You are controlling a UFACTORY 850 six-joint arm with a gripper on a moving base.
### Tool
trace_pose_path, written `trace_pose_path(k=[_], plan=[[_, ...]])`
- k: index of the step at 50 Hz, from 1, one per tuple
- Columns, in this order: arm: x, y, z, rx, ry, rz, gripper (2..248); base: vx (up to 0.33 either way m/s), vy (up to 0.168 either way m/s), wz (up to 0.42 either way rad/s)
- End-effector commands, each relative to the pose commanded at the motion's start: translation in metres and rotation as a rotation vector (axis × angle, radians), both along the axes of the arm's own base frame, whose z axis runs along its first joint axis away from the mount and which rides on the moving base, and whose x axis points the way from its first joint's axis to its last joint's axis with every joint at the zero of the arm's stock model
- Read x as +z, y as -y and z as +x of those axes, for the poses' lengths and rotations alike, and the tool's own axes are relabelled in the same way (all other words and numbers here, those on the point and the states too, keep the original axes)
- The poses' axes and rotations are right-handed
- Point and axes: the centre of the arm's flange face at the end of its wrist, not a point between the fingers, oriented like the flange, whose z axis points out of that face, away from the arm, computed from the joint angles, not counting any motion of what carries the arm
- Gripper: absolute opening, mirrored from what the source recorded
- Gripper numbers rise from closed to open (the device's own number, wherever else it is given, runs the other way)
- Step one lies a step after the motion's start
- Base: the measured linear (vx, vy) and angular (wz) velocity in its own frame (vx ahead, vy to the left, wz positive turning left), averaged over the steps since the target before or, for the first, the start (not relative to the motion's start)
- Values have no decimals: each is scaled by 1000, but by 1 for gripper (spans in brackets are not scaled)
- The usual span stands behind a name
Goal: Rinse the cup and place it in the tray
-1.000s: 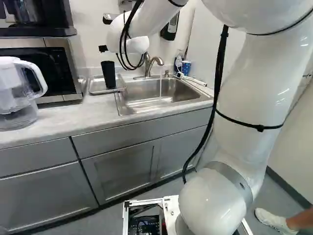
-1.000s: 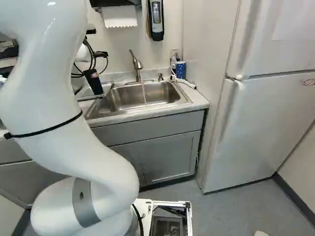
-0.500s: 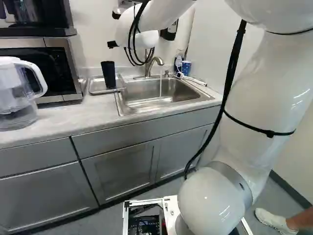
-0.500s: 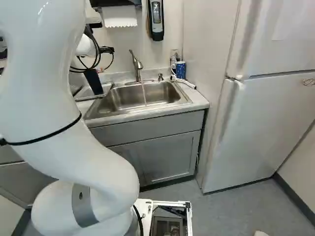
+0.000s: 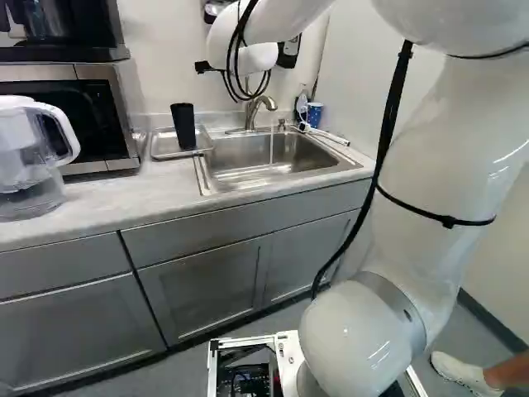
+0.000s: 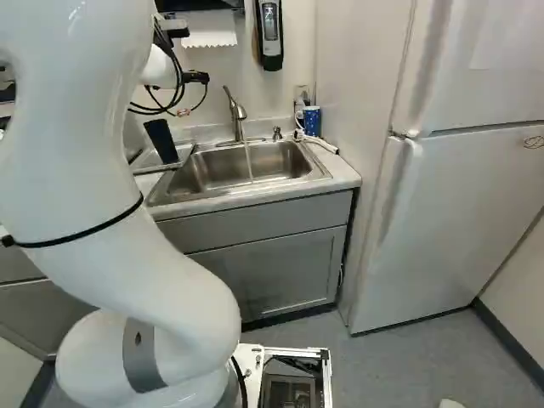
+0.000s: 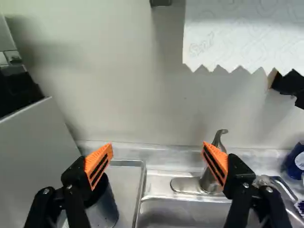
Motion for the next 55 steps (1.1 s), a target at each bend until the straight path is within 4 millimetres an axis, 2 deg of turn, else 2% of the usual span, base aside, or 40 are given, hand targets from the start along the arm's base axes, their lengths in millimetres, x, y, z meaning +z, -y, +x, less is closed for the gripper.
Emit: trace_pose_path(k=[17, 41, 55], plan=[[16, 16, 27, -38, 18, 6, 247, 0, 0, 0], [12, 35, 69, -86, 5, 3, 247, 0, 0, 0], [9, 32, 97, -91, 15, 5, 247, 0, 0, 0]])
